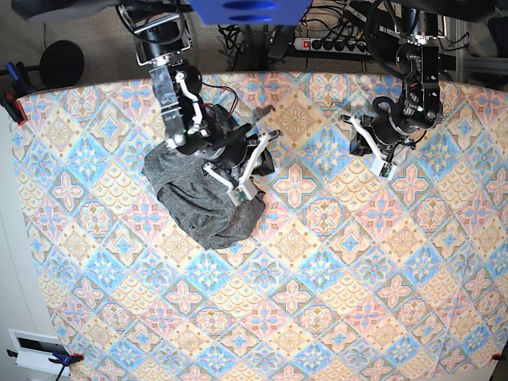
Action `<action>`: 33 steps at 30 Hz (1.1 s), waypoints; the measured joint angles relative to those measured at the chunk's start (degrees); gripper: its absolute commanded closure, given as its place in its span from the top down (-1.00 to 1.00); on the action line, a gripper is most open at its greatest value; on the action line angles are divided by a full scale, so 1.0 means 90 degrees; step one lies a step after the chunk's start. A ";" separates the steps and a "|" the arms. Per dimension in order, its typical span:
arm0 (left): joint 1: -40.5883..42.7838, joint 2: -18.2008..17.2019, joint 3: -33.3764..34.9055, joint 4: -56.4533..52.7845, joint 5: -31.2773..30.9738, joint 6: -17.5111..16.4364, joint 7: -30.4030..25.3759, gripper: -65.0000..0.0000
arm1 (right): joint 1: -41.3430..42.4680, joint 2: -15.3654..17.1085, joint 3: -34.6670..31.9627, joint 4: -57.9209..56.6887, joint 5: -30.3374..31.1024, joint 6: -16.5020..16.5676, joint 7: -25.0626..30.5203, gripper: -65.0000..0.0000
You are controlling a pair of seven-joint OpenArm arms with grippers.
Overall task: Layout the t-shirt on the table in an organized manner, then fold the t-shirt properly
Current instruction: 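Grasp the grey bundle with the right gripper and lift it, then carry the bundle to the table's corner and lower it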
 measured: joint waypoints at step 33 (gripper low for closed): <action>-0.0270 0.0002 -0.0022 -0.0325 0.0090 -0.0005 -0.0090 -1.00 | 0.0699 -0.0529 0.2798 -0.1110 -0.1994 0.0092 0.0712 -1.00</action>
